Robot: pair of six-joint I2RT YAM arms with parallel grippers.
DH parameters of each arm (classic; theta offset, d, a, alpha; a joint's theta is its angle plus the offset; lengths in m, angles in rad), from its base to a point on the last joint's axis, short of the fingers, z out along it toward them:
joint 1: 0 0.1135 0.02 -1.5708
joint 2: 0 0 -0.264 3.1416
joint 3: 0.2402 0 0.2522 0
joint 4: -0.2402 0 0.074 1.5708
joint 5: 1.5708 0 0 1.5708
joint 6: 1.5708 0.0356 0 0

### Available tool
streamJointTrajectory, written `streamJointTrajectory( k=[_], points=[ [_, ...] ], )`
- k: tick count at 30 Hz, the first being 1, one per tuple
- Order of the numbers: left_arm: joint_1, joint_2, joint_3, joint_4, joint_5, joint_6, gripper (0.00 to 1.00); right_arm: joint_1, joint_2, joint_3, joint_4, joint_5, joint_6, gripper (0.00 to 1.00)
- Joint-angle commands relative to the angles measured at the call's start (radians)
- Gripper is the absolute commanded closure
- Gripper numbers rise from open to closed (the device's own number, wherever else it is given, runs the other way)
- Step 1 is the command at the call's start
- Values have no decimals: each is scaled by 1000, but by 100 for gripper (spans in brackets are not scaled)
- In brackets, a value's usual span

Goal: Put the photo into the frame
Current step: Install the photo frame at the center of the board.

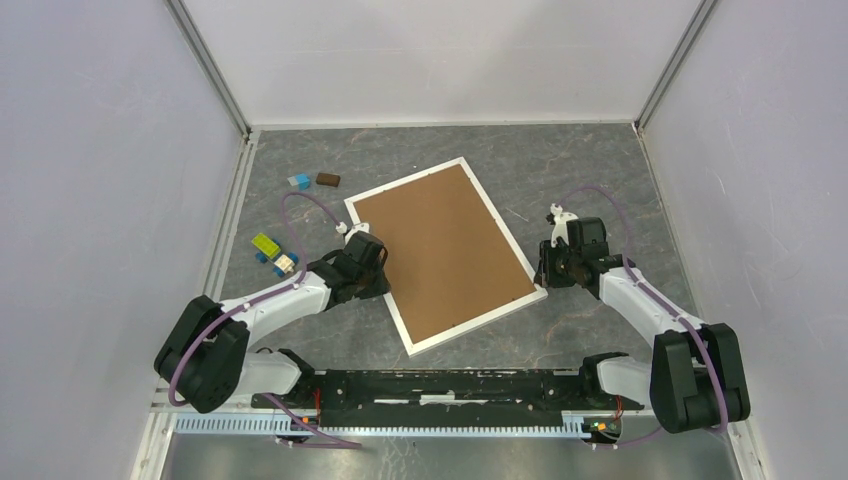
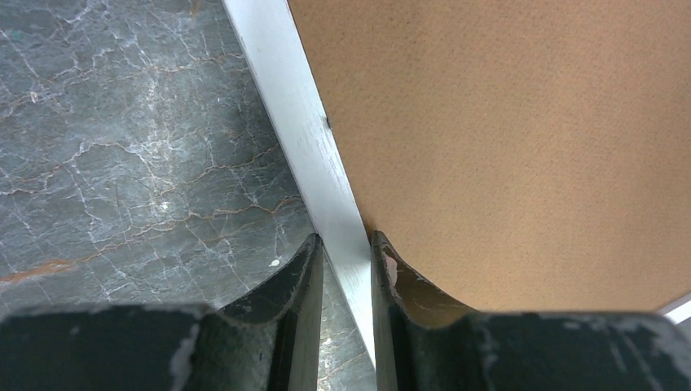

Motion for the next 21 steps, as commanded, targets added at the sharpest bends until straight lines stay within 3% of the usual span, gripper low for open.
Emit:
streamJointTrajectory(
  k=[1,8,21],
  points=[
    [10,35,-42,-33,-32,66,98,20,3,-8,-9,-6,-10,66],
    [10,33,-42,-31,-30,66,98,22,-16,0,-35,78,-9,66],
    [10,36,-42,-31,-30,66,98,27,-30,-5,-55,34,-12,66]
  ],
)
